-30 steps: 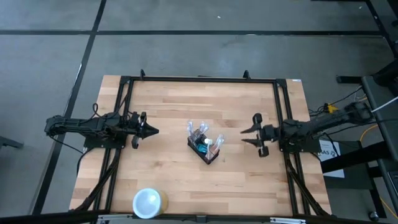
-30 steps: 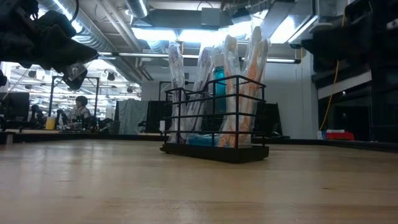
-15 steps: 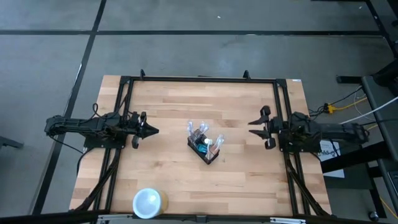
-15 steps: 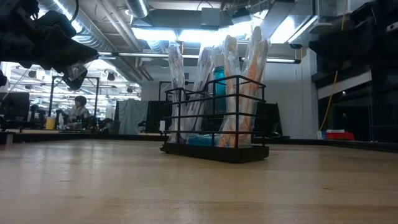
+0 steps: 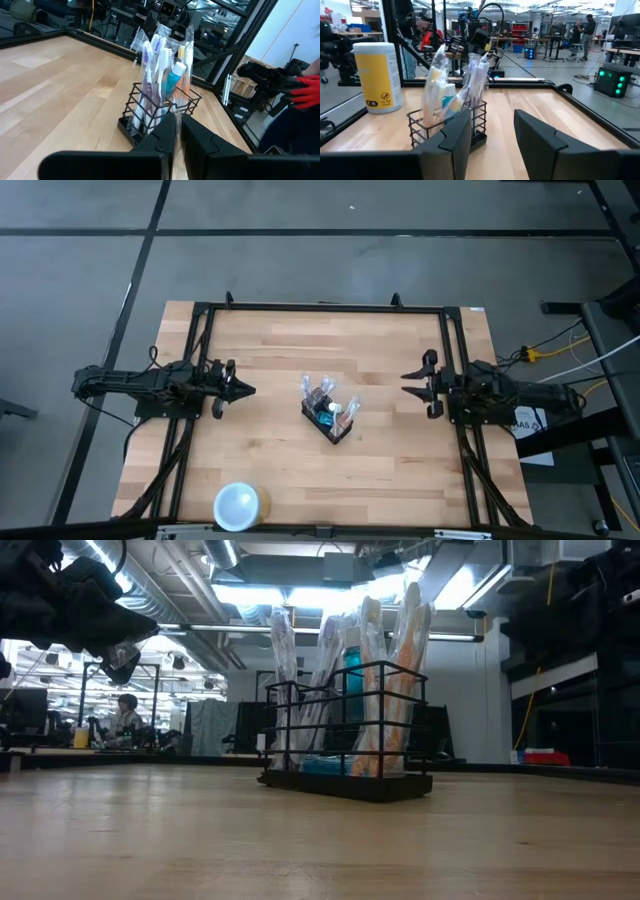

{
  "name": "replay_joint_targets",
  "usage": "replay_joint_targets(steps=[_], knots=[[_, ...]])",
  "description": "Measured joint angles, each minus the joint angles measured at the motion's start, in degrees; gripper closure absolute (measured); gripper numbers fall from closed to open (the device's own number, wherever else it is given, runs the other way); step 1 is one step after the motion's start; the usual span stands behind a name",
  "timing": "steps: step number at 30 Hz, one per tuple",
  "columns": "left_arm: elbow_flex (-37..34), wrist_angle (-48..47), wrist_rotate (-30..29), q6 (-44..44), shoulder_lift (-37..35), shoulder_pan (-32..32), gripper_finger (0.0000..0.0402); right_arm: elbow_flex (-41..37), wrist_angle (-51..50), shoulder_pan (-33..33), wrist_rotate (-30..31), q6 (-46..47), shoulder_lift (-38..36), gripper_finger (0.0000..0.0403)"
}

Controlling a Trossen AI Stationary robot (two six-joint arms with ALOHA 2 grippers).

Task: Pick & Place toothbrushing station
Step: Return to home position

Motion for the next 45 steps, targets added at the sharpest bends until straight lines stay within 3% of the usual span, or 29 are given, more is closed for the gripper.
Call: replay_joint_targets(steps=[45], knots=[[0.0, 0.0, 0.04, 0.0, 0.0, 0.01, 0.0377, 0.0, 0.03, 0.24, 0.2, -2.54, 0.26, 0.025]])
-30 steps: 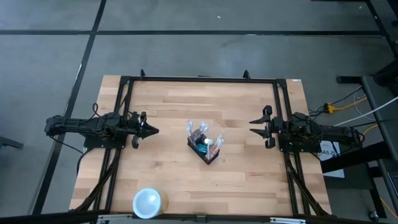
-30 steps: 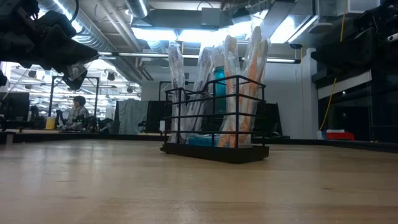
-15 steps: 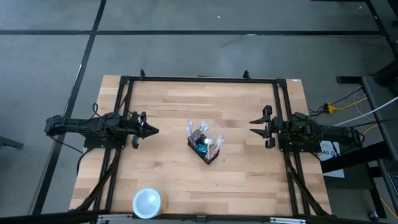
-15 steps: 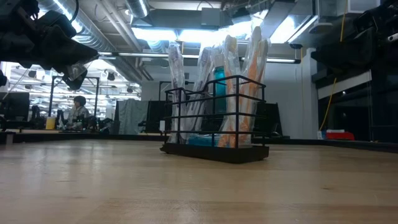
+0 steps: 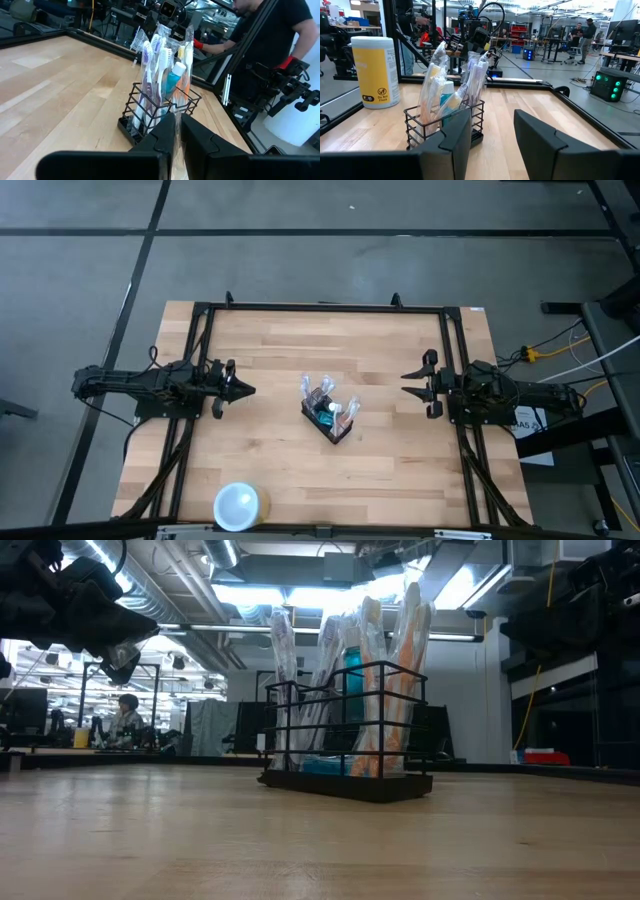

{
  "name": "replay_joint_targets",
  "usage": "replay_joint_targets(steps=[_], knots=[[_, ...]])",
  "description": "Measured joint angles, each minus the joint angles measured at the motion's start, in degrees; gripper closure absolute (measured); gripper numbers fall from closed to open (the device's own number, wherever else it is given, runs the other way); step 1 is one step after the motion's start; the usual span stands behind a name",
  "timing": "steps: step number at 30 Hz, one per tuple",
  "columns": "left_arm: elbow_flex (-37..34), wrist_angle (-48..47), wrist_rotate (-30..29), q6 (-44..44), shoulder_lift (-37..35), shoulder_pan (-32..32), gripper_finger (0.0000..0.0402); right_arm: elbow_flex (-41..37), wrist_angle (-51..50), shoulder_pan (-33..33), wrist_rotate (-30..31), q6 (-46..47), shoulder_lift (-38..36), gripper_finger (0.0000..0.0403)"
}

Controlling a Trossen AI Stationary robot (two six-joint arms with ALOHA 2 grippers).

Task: Pick & Place toothbrushing station
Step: Return to home position

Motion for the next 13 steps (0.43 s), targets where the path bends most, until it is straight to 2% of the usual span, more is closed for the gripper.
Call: replay_joint_targets(steps=[13], knots=[[0.0, -0.01, 0.0, 0.02, 0.0, -0.01, 0.0375, 0.0, 0.0, 0.0, 0.0, 0.13, 0.0, 0.025]])
